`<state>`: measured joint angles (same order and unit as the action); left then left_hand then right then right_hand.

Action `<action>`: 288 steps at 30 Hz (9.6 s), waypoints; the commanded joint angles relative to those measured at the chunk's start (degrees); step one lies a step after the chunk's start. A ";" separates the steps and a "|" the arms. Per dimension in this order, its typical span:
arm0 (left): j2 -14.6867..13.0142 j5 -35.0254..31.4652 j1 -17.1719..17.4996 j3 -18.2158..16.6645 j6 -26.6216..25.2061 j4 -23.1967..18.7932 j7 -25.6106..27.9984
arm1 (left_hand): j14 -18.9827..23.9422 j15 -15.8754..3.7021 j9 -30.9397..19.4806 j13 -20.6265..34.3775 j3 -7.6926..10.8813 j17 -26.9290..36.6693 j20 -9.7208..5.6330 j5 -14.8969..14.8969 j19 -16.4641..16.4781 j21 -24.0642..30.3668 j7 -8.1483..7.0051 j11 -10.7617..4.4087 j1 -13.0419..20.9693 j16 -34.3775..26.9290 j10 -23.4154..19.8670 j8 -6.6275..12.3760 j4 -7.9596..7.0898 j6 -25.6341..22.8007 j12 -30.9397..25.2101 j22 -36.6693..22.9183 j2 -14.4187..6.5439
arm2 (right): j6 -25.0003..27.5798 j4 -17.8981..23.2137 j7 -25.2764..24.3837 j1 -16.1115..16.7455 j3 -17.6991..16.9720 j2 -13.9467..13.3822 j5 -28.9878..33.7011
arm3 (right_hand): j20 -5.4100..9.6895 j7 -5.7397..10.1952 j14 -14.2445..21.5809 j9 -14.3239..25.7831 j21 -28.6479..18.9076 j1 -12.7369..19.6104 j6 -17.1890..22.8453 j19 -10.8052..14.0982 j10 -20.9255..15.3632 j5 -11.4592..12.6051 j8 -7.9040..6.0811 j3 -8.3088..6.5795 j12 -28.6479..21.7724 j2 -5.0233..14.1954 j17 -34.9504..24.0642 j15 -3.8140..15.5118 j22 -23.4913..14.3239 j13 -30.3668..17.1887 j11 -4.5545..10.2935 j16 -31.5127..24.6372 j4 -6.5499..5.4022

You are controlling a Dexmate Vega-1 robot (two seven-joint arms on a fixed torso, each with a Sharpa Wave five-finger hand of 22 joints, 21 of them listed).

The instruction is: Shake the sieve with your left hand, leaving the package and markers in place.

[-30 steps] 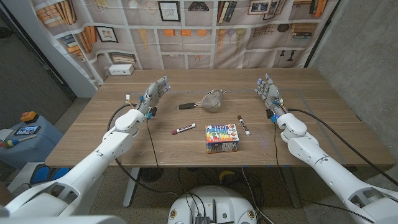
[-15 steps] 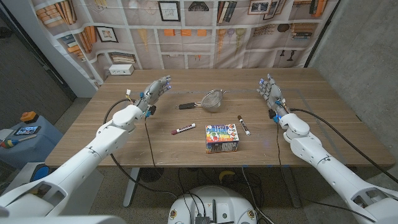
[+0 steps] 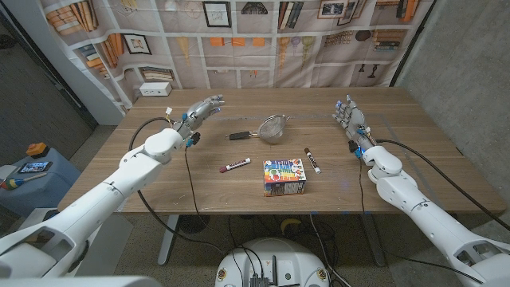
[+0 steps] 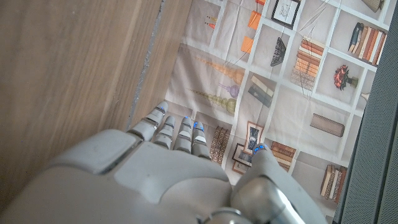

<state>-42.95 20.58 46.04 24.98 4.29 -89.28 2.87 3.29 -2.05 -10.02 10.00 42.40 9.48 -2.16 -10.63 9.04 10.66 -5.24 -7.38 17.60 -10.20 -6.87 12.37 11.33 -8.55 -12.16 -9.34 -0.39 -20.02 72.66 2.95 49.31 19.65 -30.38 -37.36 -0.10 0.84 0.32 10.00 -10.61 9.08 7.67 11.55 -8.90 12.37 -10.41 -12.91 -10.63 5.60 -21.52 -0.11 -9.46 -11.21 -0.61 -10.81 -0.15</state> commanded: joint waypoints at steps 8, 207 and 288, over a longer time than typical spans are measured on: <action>-6.20 -15.26 -3.54 3.46 -5.99 -5.56 -0.30 | 1.83 -4.68 -0.18 0.28 1.00 0.08 -3.02 -0.71 0.09 -0.27 -0.85 -1.08 3.58 -0.40 -1.61 0.46 0.05 -1.60 -0.18 -0.10 1.35 | -0.87 0.61 -0.33 0.92 -0.50 -0.31 -0.01 | 0.36 0.31 0.16 0.08 -0.21 0.32 0.27 0.10 -0.26 0.40 -0.19 -0.60 -0.31 0.66 0.25 0.59 -0.22 -0.06 0.11 -0.30 0.19; 10.78 -64.51 -21.34 34.70 -46.85 -1.54 -14.69 | 19.02 -8.94 -0.20 0.60 -11.82 0.13 2.87 -0.21 4.13 0.49 -5.37 -5.45 34.58 -0.73 -43.22 2.86 -1.30 -44.20 -0.17 -0.29 5.01 | 0.65 3.23 -5.45 3.88 -1.52 0.36 -0.46 | -0.54 0.71 0.67 0.09 -0.43 -1.09 1.27 1.20 -0.82 0.08 -0.55 -2.43 -0.64 1.19 3.81 0.20 -0.25 0.35 0.23 -1.28 1.14; 6.91 -69.39 -20.60 31.54 -46.49 -11.04 -17.62 | 23.05 -9.52 -0.74 0.71 -14.41 0.18 2.59 0.12 5.81 0.26 -4.84 -5.55 36.41 -0.53 -48.88 1.26 -1.18 -52.18 0.72 -0.31 -2.20 | 0.51 1.62 -4.36 2.89 -1.21 0.48 -0.39 | -0.44 0.72 0.47 0.10 -0.32 -1.78 1.47 1.32 -0.81 -0.06 -0.37 -2.78 -0.52 1.26 4.23 0.18 -0.26 0.35 0.27 -1.55 1.36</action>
<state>-35.28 -47.62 25.34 57.28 -43.12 -98.77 -13.87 25.60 -2.66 -10.58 10.56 28.06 9.46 0.61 -10.40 14.47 10.66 -9.73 -12.21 52.80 -10.87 -54.27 13.24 10.14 -52.15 -11.31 -9.46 -0.35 -19.54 74.56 -1.64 52.52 18.29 -29.82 -37.96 -0.90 1.44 0.52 9.98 -10.83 7.55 8.90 12.39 -9.31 12.37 -10.62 -15.21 -11.03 6.65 -17.29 0.10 -9.44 -10.70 -0.20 -11.92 1.35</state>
